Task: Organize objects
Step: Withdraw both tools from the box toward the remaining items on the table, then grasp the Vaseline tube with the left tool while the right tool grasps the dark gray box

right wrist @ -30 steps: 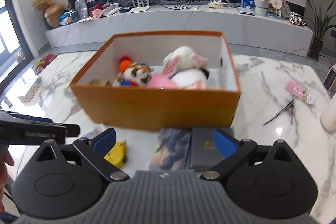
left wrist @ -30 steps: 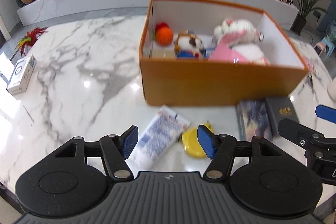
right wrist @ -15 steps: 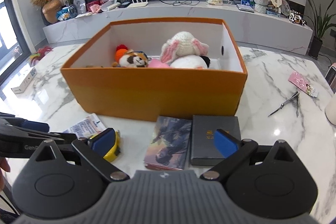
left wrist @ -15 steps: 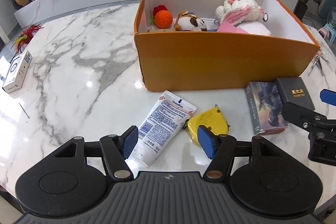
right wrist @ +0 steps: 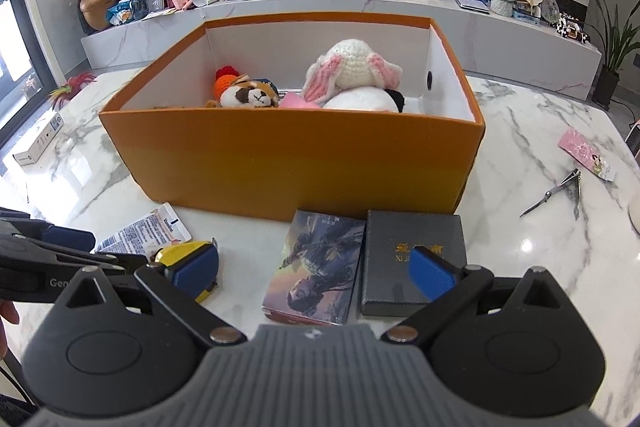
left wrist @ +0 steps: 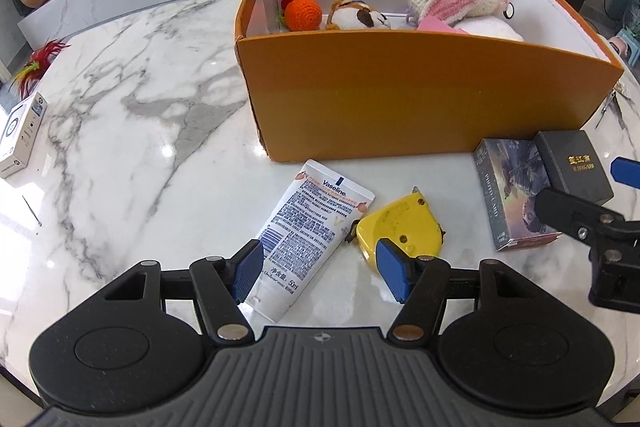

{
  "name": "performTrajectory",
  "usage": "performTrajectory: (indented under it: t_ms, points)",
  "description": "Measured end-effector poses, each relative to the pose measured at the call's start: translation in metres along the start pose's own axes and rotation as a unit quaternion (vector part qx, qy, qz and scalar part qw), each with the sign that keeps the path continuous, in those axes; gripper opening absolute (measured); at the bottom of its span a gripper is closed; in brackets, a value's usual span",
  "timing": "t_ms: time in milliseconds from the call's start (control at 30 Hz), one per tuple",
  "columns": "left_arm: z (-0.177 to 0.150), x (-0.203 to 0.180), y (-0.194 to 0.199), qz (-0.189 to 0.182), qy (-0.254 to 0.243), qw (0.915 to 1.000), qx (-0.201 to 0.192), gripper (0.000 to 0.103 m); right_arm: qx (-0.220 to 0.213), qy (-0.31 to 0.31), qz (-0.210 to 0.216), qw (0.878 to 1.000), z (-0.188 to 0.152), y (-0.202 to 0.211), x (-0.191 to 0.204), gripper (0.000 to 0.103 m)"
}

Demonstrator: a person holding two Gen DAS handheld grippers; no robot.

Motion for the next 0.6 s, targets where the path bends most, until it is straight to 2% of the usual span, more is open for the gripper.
performTrajectory:
  t_ms: [233,433,600]
  points:
    - [0.003,0.01,-0.002,-0.008,-0.007,0.9999,0.002,0.073,0.004,-0.007,0.003,1.0,-0.002,-0.003,-0.004,0.102]
    - [0.012,0.037,-0.012,-0.014,0.013,0.9998,-0.008,0.073,0.001,-0.014,0.003,1.0,-0.001,-0.003,-0.009,0.102]
    - [0.004,0.029,-0.019,-0.039,-0.028,0.9987,0.014,0.073,0.004,-0.015,0.003,1.0,-0.001,-0.006,-0.013,0.102]
Point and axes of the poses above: each gripper's, at about its wrist camera, not at the fingertips, and y roughly against the way its jaws point, x to its left, z to its top, the point moved 8 cm from there along -y, roughly the way its jaws point, and after that the axes turned 6 degrees about y, right-handed, at the moved point
